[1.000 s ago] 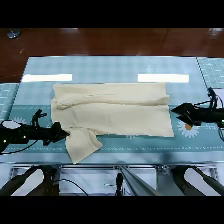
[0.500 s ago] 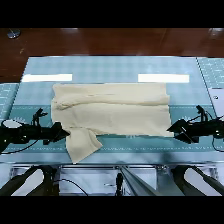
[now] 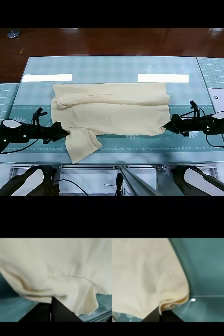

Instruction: Fold the shirts.

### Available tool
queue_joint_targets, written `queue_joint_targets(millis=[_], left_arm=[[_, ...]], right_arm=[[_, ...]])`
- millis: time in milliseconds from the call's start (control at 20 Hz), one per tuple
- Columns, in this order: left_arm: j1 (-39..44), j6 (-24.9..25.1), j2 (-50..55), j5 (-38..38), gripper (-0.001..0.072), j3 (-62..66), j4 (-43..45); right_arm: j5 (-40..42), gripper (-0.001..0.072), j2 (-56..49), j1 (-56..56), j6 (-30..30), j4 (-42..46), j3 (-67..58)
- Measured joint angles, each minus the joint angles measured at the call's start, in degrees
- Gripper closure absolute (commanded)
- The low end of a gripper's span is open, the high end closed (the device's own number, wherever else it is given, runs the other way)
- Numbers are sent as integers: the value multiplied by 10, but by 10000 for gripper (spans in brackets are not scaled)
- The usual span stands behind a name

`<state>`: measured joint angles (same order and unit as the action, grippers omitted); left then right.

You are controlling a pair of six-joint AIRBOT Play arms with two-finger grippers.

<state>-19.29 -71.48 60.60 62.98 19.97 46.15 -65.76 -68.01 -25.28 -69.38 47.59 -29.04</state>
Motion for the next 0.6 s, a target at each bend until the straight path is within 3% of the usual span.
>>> queue_joint_targets(millis=[300,600], left_arm=[[0,-1,9,0,685,106,1],[21,-22,141,-12,685,286,-23]], right_arm=[[-12,690,-8,2,10,-7,-108],[1,690,-89,43,-19,-22,-257]])
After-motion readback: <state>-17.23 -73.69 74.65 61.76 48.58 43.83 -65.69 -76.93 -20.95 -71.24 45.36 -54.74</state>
